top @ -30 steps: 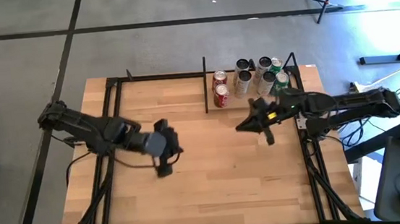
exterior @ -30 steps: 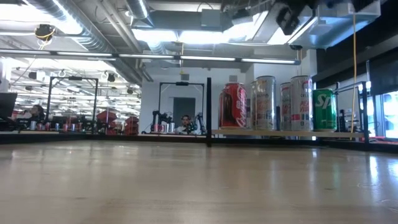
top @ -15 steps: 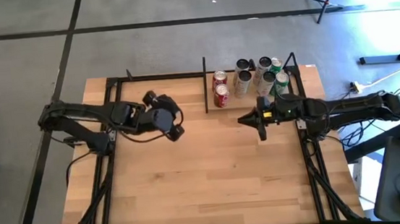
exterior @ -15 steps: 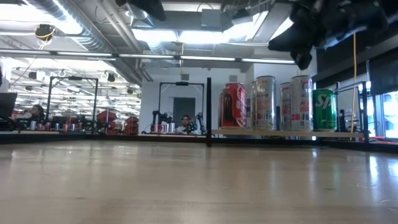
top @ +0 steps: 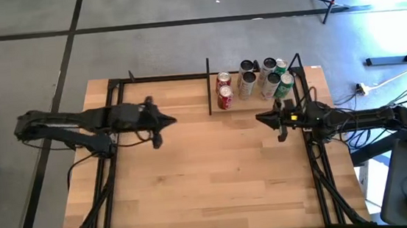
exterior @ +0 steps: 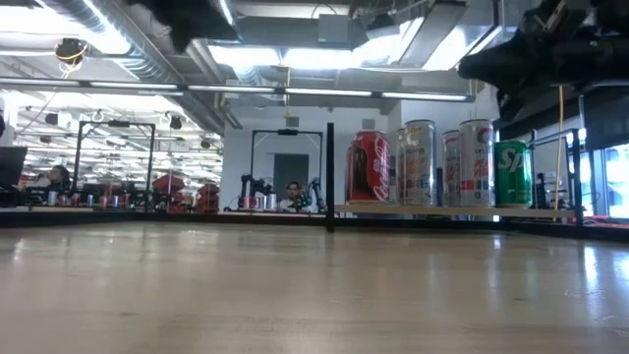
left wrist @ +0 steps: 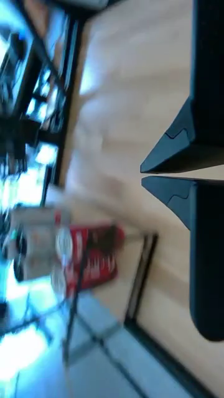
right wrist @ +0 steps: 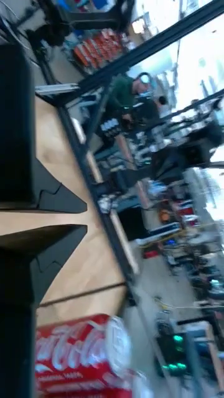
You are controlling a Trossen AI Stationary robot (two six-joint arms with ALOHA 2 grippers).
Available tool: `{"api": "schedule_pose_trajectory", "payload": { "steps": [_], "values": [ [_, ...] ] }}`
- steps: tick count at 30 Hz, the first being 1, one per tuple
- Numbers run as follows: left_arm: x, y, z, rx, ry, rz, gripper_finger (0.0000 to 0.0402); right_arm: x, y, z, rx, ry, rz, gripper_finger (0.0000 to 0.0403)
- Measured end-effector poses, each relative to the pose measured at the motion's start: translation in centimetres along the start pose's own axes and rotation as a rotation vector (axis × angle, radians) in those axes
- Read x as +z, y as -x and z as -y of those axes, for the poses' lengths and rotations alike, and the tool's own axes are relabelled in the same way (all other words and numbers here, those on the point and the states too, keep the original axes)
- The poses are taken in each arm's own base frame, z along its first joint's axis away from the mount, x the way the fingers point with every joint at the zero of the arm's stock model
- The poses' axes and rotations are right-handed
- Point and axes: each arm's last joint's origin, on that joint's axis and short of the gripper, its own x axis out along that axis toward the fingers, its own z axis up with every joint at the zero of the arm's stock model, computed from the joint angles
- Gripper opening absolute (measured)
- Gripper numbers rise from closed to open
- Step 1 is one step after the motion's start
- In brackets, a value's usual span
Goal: Place canned beverage on shelf
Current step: Return to Home Position
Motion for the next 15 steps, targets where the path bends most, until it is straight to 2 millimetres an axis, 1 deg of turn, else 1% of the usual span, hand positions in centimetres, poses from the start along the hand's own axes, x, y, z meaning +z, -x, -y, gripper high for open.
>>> {"api": "schedule_pose_trajectory", "payload": {
  "steps": [1, 3, 5, 7, 9, 13, 15],
  "values": [
    [-0.7, 0.6, -0.4, 0.033, 0.007, 0.016, 0.0007, 0.0, 0.2, 0.0, -0.003, 0.004, 0.019, 0.0028],
    [-2.7, 1.5, -1.0, 0.089, 0.006, -0.008, 0.0007, -0.1, 0.7, 0.2, -0.024, 0.010, 0.039, 0.0028],
    [-4.8, 1.9, -1.6, 0.154, -0.007, -0.040, 0.0007, -0.2, 0.9, 0.3, -0.052, 0.009, 0.063, 0.0028],
    [-6.7, 2.0, -2.0, 0.175, 0.033, -0.034, 0.0007, -0.5, 1.1, 0.6, -0.088, 0.002, 0.076, 0.0028],
    [-8.0, 1.8, -2.0, 0.133, 0.042, 0.017, 0.0007, -0.6, 1.3, 0.6, -0.100, 0.002, 0.089, 0.0028],
    [-10.7, 1.7, -1.9, -0.044, -0.029, 0.137, 0.0007, -1.3, 1.4, 1.0, -0.131, -0.005, 0.077, 0.0028],
    [-12.0, 1.9, -2.1, -0.065, -0.012, 0.176, 0.0007, -2.1, 1.5, 1.3, -0.137, -0.025, 0.061, 0.0028]
  ]
}}
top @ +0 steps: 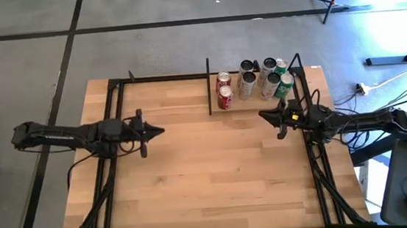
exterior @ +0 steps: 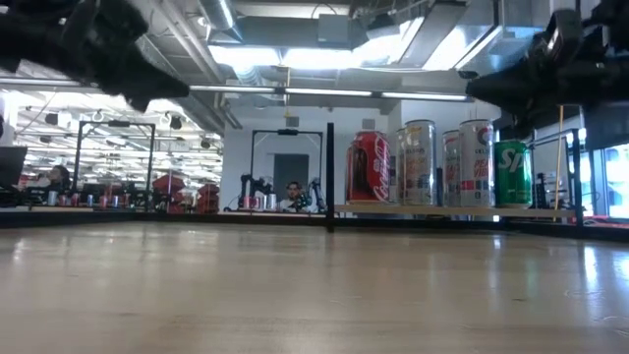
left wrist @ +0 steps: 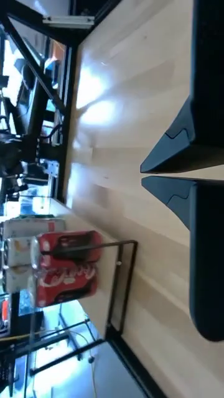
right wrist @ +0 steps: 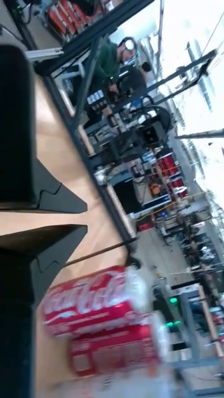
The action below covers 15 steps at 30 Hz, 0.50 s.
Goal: Place canned beverage on shelf
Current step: Return to Home Position
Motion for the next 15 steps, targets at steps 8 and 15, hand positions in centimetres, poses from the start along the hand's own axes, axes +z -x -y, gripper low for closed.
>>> {"api": "schedule_pose_trajectory", "payload": {
  "steps": [8, 15],
  "values": [
    [-2.6, 1.9, -0.6, -0.029, 0.039, 0.158, 0.0007, -0.8, 0.2, 0.1, 0.072, 0.027, -0.008, 0.0028],
    [-3.7, 3.0, -0.9, -0.078, 0.099, 0.280, 0.0007, -0.3, 0.7, 0.0, 0.099, 0.064, 0.039, 0.0028]
  ]
}}
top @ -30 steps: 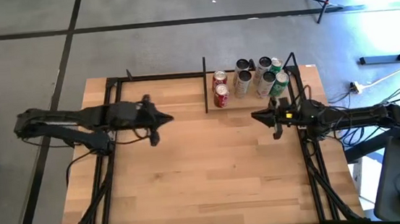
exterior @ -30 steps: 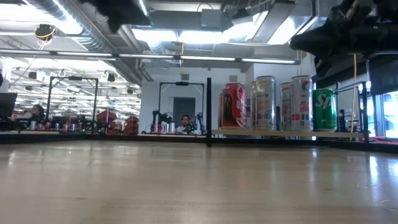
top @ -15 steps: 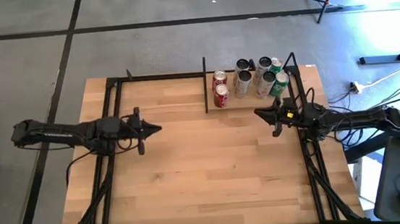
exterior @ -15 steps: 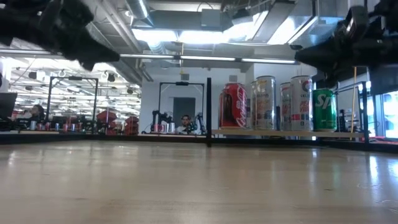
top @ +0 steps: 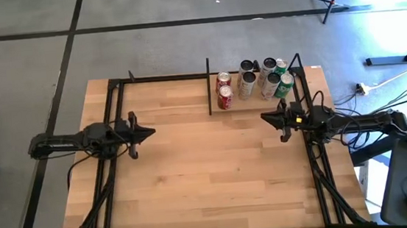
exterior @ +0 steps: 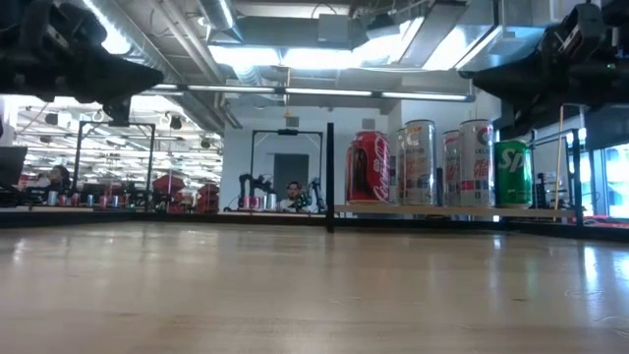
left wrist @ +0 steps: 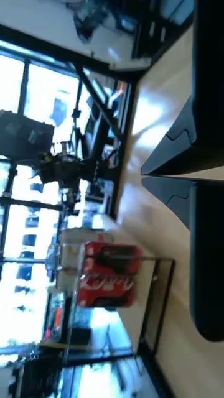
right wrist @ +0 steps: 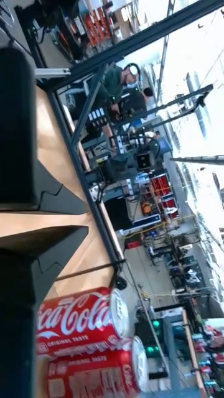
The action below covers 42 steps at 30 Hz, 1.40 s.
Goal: Place canned beverage on shelf
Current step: Return to Home Position
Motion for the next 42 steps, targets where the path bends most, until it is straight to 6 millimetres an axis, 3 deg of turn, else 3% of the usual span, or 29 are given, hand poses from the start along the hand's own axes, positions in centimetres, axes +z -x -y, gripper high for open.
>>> {"api": "schedule_pose_trajectory", "payload": {
  "steps": [13, 20, 42],
  "values": [
    [-0.6, 0.1, 0.4, -0.164, 0.134, -0.083, 0.0007, -0.5, 1.9, 0.3, 0.008, 0.008, -0.064, 0.0028],
    [-0.6, 0.0, 0.4, -0.165, 0.136, -0.088, 0.0007, -1.4, 1.7, 0.4, 0.011, 0.004, -0.176, 0.0028],
    [-0.6, 0.0, 0.4, -0.146, 0.133, -0.086, 0.0007, -1.5, 1.7, 0.4, 0.012, 0.005, -0.194, 0.0028]
  ]
}}
